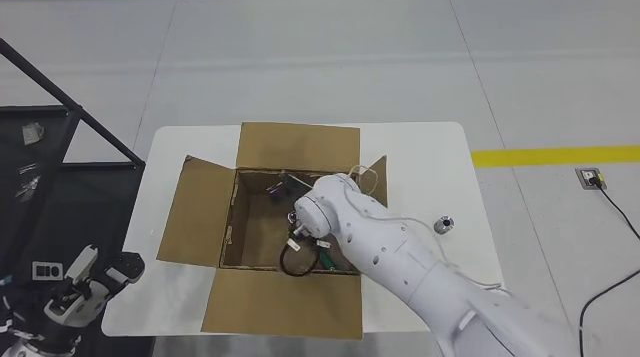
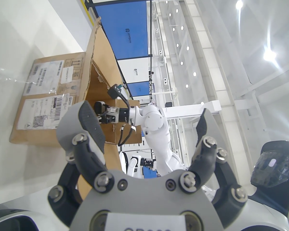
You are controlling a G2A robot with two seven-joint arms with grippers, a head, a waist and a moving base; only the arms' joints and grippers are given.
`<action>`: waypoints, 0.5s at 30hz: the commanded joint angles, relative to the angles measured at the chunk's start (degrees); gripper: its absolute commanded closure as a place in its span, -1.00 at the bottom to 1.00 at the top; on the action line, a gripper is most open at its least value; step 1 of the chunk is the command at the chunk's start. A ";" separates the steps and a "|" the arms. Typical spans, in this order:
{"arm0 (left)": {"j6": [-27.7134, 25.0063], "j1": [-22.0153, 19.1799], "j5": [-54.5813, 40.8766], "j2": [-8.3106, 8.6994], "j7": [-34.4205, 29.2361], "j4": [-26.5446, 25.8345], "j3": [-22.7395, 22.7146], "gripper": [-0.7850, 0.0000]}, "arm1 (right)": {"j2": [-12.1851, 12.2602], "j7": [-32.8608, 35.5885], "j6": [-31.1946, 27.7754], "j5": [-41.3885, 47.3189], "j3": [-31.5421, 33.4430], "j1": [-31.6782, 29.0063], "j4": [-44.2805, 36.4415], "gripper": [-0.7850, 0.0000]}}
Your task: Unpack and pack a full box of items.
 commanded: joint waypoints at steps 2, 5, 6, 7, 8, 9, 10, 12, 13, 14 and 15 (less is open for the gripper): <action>0.29 -0.46 0.09 0.11 -0.20 0.43 0.17 -1.00 | -1.43 -1.28 0.08 0.00 -0.81 0.02 4.01 -0.83; 0.51 -0.90 0.23 0.21 -0.41 0.77 0.37 -1.00 | -2.87 -2.27 0.43 -0.41 -1.73 0.11 6.67 -0.53; 0.52 -1.02 0.26 0.24 -0.42 0.89 0.42 -1.00 | -3.30 -2.57 0.84 -0.96 -2.07 0.32 7.76 -0.44; 0.53 -1.14 0.28 0.27 -0.43 0.99 0.46 -1.00 | -3.77 -2.80 1.02 -1.38 -2.44 0.41 8.57 -0.37; 0.60 -1.23 0.27 0.30 -0.48 1.11 0.49 -1.00 | -4.21 -3.18 0.92 -1.29 -2.54 0.49 9.35 -0.29; 0.66 -1.32 0.25 0.33 -0.54 1.20 0.48 -1.00 | -4.62 -3.61 0.70 -1.12 -2.56 0.60 10.19 -0.25; 0.69 -1.41 0.23 0.37 -0.59 1.30 0.43 -1.00 | -5.01 -4.08 0.45 -0.91 -2.54 0.71 11.04 -0.15; 0.67 -1.54 0.18 0.44 -0.64 1.60 0.24 -1.00 | -5.71 -5.19 -0.12 -0.15 -2.28 0.85 12.80 0.02; 0.72 -1.59 0.09 0.46 -0.63 1.75 0.16 -1.00 | -6.05 -5.68 -0.34 -0.19 -2.33 0.91 13.65 0.04; 0.74 -1.65 -0.01 0.49 -0.65 1.89 0.09 -1.00 | -6.40 -6.03 -0.49 -0.15 -2.38 0.91 14.38 0.04; 0.80 -1.69 -0.01 0.52 -0.65 2.04 0.02 -1.00 | -6.75 -6.37 -0.64 -0.06 -2.40 0.91 15.00 0.07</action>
